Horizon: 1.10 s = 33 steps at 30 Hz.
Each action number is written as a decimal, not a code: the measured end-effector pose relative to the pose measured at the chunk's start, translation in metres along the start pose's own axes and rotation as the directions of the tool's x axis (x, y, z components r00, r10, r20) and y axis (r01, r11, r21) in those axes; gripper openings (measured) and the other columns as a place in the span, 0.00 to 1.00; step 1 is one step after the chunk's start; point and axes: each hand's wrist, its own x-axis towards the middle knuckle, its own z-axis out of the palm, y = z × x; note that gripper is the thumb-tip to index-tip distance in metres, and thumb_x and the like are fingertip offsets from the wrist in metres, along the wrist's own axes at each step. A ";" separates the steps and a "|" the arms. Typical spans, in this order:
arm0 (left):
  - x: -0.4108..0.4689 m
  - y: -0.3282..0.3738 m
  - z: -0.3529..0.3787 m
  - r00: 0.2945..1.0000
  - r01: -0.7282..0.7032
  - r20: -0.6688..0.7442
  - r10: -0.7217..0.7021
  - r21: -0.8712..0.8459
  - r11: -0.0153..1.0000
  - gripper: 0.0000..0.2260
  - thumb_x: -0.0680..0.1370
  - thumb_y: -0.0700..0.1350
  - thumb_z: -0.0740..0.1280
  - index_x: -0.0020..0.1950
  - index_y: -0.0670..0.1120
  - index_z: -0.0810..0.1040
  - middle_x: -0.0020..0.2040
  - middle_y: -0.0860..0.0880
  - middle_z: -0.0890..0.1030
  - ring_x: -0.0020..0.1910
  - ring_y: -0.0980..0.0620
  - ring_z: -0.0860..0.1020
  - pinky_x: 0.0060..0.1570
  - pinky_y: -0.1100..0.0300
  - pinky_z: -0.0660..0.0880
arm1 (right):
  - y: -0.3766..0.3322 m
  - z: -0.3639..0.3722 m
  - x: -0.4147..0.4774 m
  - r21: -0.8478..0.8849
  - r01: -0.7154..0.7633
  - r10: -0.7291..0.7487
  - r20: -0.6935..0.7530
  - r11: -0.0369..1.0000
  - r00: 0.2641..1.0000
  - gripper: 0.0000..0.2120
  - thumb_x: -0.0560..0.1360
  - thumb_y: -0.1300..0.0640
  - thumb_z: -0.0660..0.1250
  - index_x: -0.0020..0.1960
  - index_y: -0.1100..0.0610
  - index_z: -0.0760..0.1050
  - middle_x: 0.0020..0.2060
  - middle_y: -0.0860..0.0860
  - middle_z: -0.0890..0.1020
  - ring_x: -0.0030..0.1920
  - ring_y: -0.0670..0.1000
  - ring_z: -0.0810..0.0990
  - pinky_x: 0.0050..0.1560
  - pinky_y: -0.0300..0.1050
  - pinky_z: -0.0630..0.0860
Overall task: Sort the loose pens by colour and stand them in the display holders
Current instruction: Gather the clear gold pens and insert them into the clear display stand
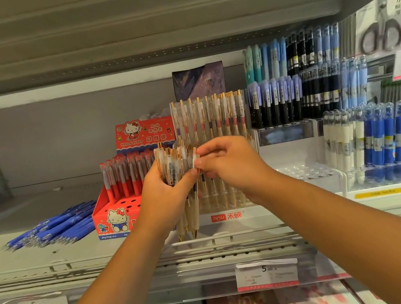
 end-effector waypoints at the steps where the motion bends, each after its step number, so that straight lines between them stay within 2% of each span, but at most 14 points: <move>1: 0.001 -0.001 0.000 1.000 0.008 -0.013 -0.008 0.000 1.000 0.10 0.75 0.44 0.73 0.52 0.58 0.80 0.46 0.57 0.85 0.45 0.59 0.83 0.39 0.69 0.78 | -0.001 -0.002 -0.001 0.033 -0.010 0.010 -0.008 0.999 1.000 0.07 0.73 0.65 0.73 0.48 0.55 0.81 0.44 0.53 0.84 0.44 0.49 0.84 0.45 0.41 0.82; 5: 0.000 -0.001 0.000 0.998 0.055 -0.037 -0.056 -0.023 0.998 0.11 0.77 0.40 0.70 0.47 0.57 0.80 0.41 0.50 0.84 0.35 0.51 0.84 0.30 0.62 0.79 | -0.005 -0.017 0.000 0.144 -0.019 0.026 -0.045 0.989 0.999 0.07 0.75 0.67 0.70 0.50 0.58 0.79 0.45 0.56 0.84 0.38 0.49 0.85 0.39 0.43 0.83; 7: 0.000 0.000 0.000 0.998 0.063 -0.028 -0.064 -0.017 0.998 0.11 0.78 0.39 0.70 0.48 0.57 0.79 0.40 0.51 0.84 0.33 0.54 0.83 0.28 0.63 0.78 | -0.009 -0.030 0.003 0.152 -0.005 0.017 -0.079 0.988 0.997 0.07 0.75 0.67 0.69 0.50 0.58 0.79 0.45 0.55 0.83 0.37 0.48 0.85 0.39 0.44 0.83; 9: -0.001 0.000 0.000 0.997 0.073 -0.020 -0.074 -0.016 0.997 0.11 0.78 0.39 0.69 0.48 0.57 0.79 0.40 0.51 0.84 0.33 0.55 0.83 0.28 0.62 0.78 | -0.013 -0.043 0.006 0.115 0.027 -0.014 -0.115 0.993 0.993 0.08 0.75 0.67 0.69 0.49 0.56 0.78 0.45 0.55 0.82 0.37 0.48 0.85 0.38 0.44 0.82; 12: 0.000 -0.001 -0.001 0.995 0.095 -0.015 -0.095 -0.024 0.995 0.11 0.78 0.39 0.69 0.47 0.58 0.79 0.39 0.48 0.83 0.32 0.49 0.83 0.29 0.56 0.80 | -0.018 -0.061 0.012 0.032 0.098 -0.090 -0.176 0.995 0.980 0.09 0.75 0.67 0.69 0.48 0.54 0.78 0.45 0.54 0.83 0.40 0.50 0.85 0.37 0.42 0.82; 20: 0.001 -0.002 0.000 0.992 0.127 -0.011 -0.127 -0.026 0.992 0.11 0.78 0.40 0.69 0.49 0.57 0.78 0.37 0.44 0.83 0.30 0.46 0.82 0.29 0.56 0.79 | 0.002 -0.080 0.019 -0.164 0.216 -0.255 -0.285 0.963 0.924 0.08 0.77 0.65 0.69 0.53 0.54 0.78 0.45 0.51 0.82 0.45 0.49 0.83 0.37 0.41 0.83; 24: 0.001 -0.002 0.000 0.991 0.132 -0.011 -0.132 -0.032 0.991 0.10 0.78 0.39 0.69 0.48 0.56 0.78 0.36 0.44 0.82 0.30 0.45 0.81 0.28 0.55 0.79 | 0.022 -0.077 0.018 -0.202 0.198 -0.252 -0.295 0.959 0.922 0.08 0.77 0.65 0.69 0.55 0.56 0.78 0.45 0.52 0.81 0.47 0.51 0.83 0.40 0.45 0.84; 27: 0.000 -0.002 -0.001 0.992 0.127 -0.014 -0.127 -0.028 0.992 0.09 0.78 0.39 0.69 0.49 0.54 0.78 0.36 0.44 0.83 0.31 0.45 0.82 0.29 0.54 0.79 | 0.032 -0.074 0.018 -0.212 0.180 -0.233 -0.261 0.961 0.937 0.08 0.77 0.64 0.69 0.54 0.55 0.78 0.46 0.51 0.82 0.46 0.50 0.83 0.38 0.42 0.83; 31: 0.001 -0.002 -0.001 0.993 0.109 -0.031 -0.110 -0.037 0.993 0.12 0.77 0.40 0.71 0.43 0.59 0.79 0.40 0.46 0.84 0.34 0.45 0.84 0.30 0.55 0.80 | 0.042 -0.070 0.019 -0.345 0.120 -0.199 -0.204 0.931 0.958 0.07 0.77 0.62 0.69 0.54 0.54 0.78 0.44 0.49 0.81 0.46 0.49 0.82 0.43 0.45 0.83; 33: 0.001 -0.002 -0.001 0.994 0.104 -0.032 -0.106 -0.054 0.993 0.11 0.77 0.40 0.71 0.45 0.59 0.79 0.42 0.48 0.84 0.36 0.44 0.85 0.32 0.53 0.81 | 0.045 -0.069 0.018 -0.399 0.104 -0.199 -0.205 0.911 0.958 0.06 0.77 0.60 0.69 0.53 0.53 0.77 0.43 0.47 0.80 0.45 0.45 0.80 0.44 0.44 0.81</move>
